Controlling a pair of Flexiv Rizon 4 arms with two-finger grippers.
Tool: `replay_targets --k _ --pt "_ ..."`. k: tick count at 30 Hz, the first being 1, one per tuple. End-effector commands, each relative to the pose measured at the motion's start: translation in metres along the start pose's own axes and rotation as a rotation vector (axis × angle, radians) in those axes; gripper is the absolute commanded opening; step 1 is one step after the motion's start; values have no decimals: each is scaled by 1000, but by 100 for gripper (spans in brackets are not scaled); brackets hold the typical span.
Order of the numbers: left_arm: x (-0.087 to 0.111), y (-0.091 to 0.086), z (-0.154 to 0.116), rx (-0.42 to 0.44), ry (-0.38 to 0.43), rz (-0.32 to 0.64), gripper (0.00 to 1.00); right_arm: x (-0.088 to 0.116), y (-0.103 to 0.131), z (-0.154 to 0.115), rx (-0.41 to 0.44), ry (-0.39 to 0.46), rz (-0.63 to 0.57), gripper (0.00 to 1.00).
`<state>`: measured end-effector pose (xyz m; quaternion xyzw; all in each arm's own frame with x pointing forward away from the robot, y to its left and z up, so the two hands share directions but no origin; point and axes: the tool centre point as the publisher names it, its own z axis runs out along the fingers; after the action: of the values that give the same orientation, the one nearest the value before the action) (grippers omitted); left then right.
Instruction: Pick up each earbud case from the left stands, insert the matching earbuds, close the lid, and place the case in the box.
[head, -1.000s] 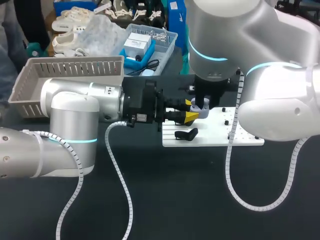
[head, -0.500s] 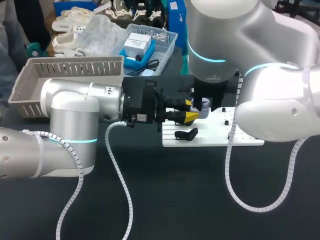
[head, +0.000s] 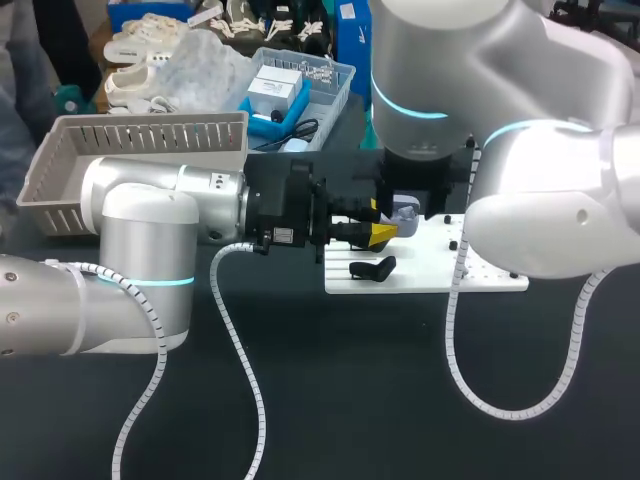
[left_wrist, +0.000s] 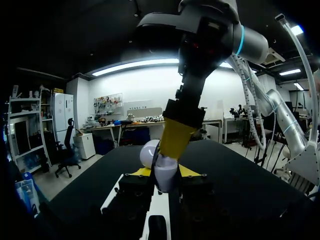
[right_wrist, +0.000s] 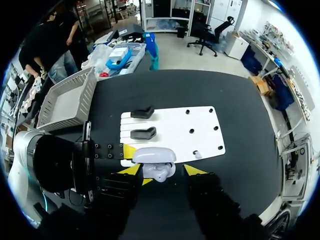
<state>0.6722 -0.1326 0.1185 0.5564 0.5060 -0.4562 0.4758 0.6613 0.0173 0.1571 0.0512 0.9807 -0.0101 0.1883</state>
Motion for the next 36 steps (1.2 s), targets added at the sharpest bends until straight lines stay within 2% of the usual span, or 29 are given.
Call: replay_targets --k 1,3,6,19,36 --pt "0 0 0 -1 -1 0 0 4 0 -6 -2 -6 -3 51" --pt "0 0 0 -1 -1 0 0 5 1 -8 -3 -7 -4 63" --pt "0 0 0 -1 -1 0 0 7 1 -9 -1 -4 -7 67" --pt "0 0 0 -1 -1 0 0 11 -8 -9 27 16 5 66" --pt "0 0 0 -1 -1 0 0 4 -16 0 56 30 26 64"
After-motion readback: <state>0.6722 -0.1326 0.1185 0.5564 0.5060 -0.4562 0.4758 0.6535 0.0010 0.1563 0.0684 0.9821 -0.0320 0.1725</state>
